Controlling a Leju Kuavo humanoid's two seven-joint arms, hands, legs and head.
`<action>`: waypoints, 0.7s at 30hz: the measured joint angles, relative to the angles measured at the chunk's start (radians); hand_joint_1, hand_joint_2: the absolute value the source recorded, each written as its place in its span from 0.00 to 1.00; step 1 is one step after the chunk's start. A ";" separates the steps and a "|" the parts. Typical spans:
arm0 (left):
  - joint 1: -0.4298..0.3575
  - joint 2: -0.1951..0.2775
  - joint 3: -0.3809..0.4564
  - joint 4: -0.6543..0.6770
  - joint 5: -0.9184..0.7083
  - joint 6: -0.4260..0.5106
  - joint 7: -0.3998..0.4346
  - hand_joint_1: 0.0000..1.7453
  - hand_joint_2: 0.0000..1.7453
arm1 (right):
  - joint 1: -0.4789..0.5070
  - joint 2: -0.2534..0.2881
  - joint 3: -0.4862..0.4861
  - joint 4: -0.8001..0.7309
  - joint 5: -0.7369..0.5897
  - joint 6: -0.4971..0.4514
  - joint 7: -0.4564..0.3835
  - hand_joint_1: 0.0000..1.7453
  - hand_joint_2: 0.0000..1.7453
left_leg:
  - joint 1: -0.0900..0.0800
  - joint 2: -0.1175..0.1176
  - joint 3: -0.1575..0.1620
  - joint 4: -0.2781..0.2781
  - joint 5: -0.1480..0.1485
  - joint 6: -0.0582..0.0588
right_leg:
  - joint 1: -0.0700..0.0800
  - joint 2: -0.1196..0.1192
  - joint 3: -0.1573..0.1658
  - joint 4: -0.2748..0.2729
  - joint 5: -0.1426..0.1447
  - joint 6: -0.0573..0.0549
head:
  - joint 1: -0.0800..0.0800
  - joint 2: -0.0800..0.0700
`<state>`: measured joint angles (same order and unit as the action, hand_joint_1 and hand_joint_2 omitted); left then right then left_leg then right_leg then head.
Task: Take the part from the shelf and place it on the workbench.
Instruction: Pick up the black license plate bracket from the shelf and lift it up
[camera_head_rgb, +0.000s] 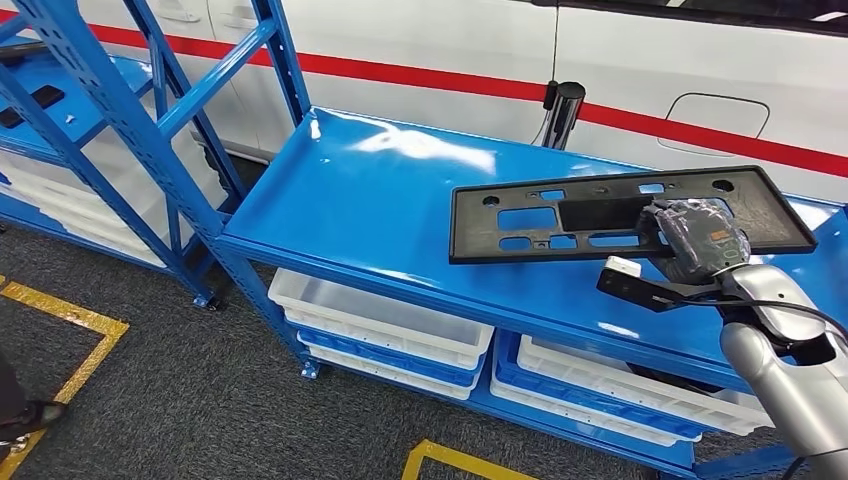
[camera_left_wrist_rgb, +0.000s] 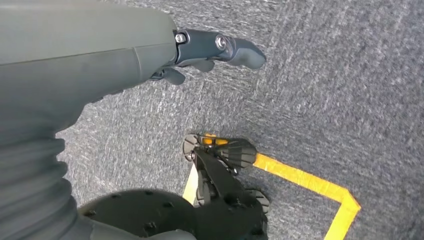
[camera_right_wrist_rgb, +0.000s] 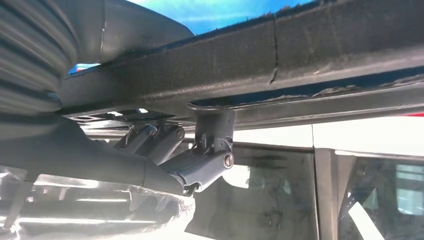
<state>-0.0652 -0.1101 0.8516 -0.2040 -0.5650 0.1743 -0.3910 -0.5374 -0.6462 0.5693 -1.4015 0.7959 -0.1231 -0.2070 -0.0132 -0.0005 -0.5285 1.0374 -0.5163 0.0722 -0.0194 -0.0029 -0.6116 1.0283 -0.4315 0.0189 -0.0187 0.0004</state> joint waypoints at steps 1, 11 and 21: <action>-0.001 0.000 0.000 0.000 0.000 0.000 0.001 0.00 1.00 | -0.003 0.000 0.000 0.001 0.000 0.000 0.000 1.00 1.00 | -0.004 0.002 0.006 -0.014 0.001 0.005 | -0.002 -0.002 -0.001 -0.001 0.004 0.007 | 0.000 0.000; -0.005 -0.002 0.001 0.000 -0.001 -0.006 0.001 0.00 1.00 | -0.009 -0.011 -0.001 0.005 -0.001 0.001 0.003 1.00 1.00 | 0.000 0.009 -0.022 -0.071 0.080 0.019 | 0.002 -0.001 -0.078 0.164 -0.117 0.000 | 0.009 0.000; -0.004 -0.006 0.002 -0.001 -0.005 -0.006 0.001 0.00 1.00 | -0.005 -0.005 0.000 0.016 0.012 0.000 0.014 1.00 1.00 | 0.006 0.004 -0.144 0.007 0.100 -0.034 | -0.036 0.001 0.067 0.009 -0.072 0.046 | 0.006 0.000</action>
<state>-0.0690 -0.1165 0.8536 -0.2048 -0.5700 0.1678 -0.3896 -0.5423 -0.6514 0.5693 -1.3856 0.8075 -0.1231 -0.1930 -0.0075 0.0033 -0.6726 1.0447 -0.4162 0.0381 -0.0553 -0.0014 -0.5450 1.0375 -0.5039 0.0644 -0.0123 0.0004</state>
